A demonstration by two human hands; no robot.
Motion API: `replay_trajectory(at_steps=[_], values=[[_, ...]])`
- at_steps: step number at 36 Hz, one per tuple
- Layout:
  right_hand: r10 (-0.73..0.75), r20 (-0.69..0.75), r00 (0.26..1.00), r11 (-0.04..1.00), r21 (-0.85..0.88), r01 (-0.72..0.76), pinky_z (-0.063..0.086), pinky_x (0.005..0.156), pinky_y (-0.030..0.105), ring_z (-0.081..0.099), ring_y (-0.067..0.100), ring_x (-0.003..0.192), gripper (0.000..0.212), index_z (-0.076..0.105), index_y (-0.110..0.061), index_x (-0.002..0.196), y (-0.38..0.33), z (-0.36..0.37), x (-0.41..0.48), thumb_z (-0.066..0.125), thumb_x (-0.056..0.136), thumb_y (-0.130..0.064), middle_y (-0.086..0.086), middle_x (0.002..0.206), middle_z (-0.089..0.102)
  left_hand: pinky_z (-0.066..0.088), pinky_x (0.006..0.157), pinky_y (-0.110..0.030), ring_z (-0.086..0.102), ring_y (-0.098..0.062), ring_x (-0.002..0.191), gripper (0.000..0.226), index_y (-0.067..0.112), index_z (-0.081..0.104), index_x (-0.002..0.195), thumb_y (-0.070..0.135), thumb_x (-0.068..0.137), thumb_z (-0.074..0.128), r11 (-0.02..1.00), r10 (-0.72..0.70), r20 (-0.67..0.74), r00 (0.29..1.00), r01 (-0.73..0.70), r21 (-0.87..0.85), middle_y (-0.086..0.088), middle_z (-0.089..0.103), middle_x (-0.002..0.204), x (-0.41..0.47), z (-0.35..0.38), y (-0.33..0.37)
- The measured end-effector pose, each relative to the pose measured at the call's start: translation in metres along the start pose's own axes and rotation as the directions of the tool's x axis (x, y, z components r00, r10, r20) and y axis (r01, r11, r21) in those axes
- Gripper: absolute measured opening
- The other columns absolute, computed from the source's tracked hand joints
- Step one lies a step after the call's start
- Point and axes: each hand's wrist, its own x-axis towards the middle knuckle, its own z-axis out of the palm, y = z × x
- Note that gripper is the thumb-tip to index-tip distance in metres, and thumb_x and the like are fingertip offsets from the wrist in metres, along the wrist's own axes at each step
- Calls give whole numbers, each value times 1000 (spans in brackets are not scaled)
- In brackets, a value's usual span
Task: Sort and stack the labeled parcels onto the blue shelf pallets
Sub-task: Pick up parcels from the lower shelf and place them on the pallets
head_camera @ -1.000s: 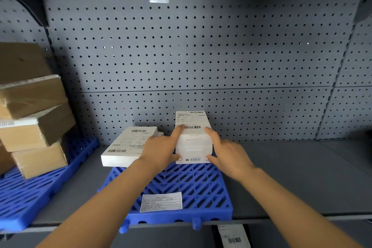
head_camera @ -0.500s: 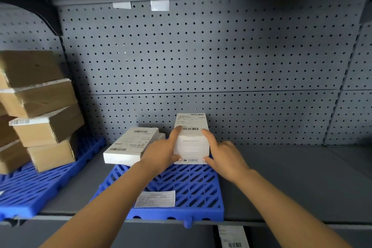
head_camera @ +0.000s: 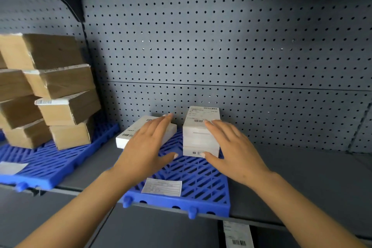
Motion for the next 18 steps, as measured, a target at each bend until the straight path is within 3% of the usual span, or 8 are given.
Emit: replay_trajectory(at_steps=[3, 6, 11, 18], values=[[-37, -19, 999, 999, -7, 37, 21, 108, 33, 22, 14, 136, 76, 25, -25, 148, -8, 7, 2, 34, 85, -66, -1, 150, 33, 29, 108, -32, 37, -20, 133, 92, 15, 30, 149, 47, 75, 75, 999, 20, -5, 1000, -20, 50, -2, 39, 148, -14, -8, -17], [-80, -31, 996, 997, 1, 80, 20, 110, 35, 25, 14, 132, 71, 30, -24, 144, -23, 11, 8, 39, 87, -64, 0, 145, 40, 39, 104, -43, 42, -25, 130, 87, 17, 38, 145, 46, 72, 77, 997, -6, 18, 1000, 5, 77, -4, 44, 145, -24, -12, -39], [-109, 40, 993, 991, 80, 106, 8, 111, 20, 10, 6, 140, 73, 16, -32, 150, -52, 20, 31, 35, 89, -65, -10, 154, 18, 44, 99, -47, 45, -29, 127, 83, 25, 38, 143, 46, 73, 77, 994, -47, 104, 993, 36, 103, -6, 45, 144, -34, -10, -81], [-136, 164, 977, 990, 65, 127, 17, 111, 22, 12, 10, 141, 67, 13, -31, 151, -89, 47, 69, 43, 95, -51, -5, 155, 18, 46, 95, -48, 53, -32, 120, 69, 30, 45, 137, 43, 76, 76, 998, -56, 138, 989, 52, 35, -7, 50, 140, -30, 7, -125]])
